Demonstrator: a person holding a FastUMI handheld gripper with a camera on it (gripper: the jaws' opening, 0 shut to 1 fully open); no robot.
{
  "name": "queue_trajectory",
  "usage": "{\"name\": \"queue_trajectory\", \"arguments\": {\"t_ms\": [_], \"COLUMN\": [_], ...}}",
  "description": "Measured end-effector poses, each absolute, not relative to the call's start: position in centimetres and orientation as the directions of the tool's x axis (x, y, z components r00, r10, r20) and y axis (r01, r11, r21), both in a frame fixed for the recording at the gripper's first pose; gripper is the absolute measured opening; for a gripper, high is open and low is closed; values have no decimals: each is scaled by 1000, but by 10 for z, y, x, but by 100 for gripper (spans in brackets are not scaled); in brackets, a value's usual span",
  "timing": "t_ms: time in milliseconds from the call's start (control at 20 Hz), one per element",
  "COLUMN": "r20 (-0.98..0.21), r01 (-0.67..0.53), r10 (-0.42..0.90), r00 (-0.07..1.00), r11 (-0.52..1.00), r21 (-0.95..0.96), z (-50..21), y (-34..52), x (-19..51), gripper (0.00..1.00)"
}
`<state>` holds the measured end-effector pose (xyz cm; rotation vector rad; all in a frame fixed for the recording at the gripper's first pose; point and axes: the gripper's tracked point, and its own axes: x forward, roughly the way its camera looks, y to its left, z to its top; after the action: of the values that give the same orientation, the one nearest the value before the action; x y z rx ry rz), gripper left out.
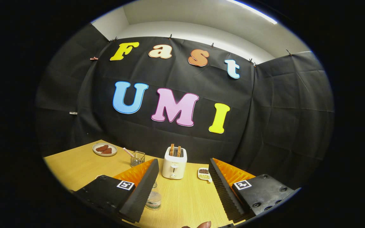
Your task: Take the bottle from table, then pour the juice into the cup, finally place the bottle on the coaster
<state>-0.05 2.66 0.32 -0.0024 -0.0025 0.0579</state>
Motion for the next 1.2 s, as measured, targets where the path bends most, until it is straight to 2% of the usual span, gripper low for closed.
{"name": "queue_trajectory", "arguments": {"t_ms": [400, 800, 1200], "r20": [23, -27, -40], "r01": [-73, -144, -174], "r10": [73, 148, 180], "r00": [997, 989, 983], "r11": [997, 983, 978], "r21": [27, 117, 112], "z": [-4, -90, -170], "y": [39, 77, 97], "x": [1, 3, 31], "gripper": [97, 97, 98]}}
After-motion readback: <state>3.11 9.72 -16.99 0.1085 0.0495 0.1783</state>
